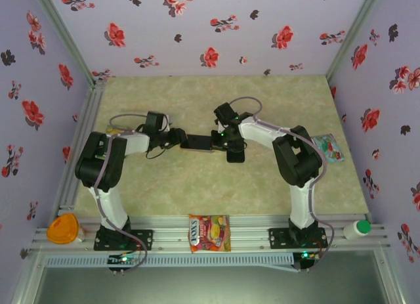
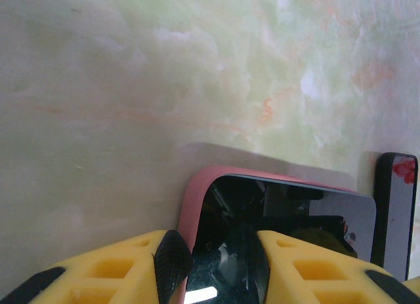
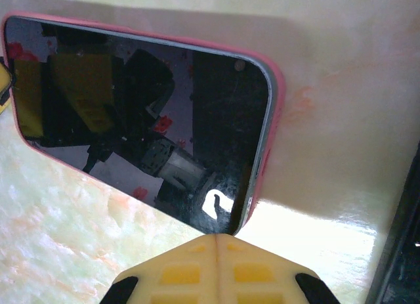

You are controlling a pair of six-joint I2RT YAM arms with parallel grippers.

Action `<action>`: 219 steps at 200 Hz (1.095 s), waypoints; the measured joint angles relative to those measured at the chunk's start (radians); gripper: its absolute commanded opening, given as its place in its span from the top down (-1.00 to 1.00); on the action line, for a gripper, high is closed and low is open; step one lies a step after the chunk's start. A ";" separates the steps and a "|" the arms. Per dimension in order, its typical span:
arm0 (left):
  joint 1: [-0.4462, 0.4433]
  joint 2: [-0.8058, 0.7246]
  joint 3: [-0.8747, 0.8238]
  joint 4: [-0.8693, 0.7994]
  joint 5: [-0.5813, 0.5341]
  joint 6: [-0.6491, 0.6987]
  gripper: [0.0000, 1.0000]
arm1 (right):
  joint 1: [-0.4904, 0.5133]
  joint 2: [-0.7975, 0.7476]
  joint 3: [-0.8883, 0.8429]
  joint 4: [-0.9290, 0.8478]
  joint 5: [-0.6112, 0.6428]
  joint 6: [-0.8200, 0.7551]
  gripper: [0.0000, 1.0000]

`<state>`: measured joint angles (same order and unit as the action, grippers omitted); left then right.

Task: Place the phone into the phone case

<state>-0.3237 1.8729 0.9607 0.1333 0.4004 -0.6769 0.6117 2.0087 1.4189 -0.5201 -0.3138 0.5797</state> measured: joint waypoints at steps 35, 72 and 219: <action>0.000 0.000 -0.001 0.000 0.000 0.000 0.18 | 0.002 0.010 0.002 0.000 0.000 0.000 1.00; 0.000 -0.001 -0.002 0.000 0.000 0.000 0.19 | 0.002 0.031 0.017 0.000 -0.003 0.000 1.00; 0.000 -0.005 -0.003 -0.013 0.000 0.001 0.18 | 0.014 0.058 0.052 -0.035 0.023 -0.023 1.00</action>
<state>-0.3241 1.8675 0.9581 0.1200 0.4000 -0.6762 0.6258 2.0666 1.4712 -0.5552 -0.2909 0.5568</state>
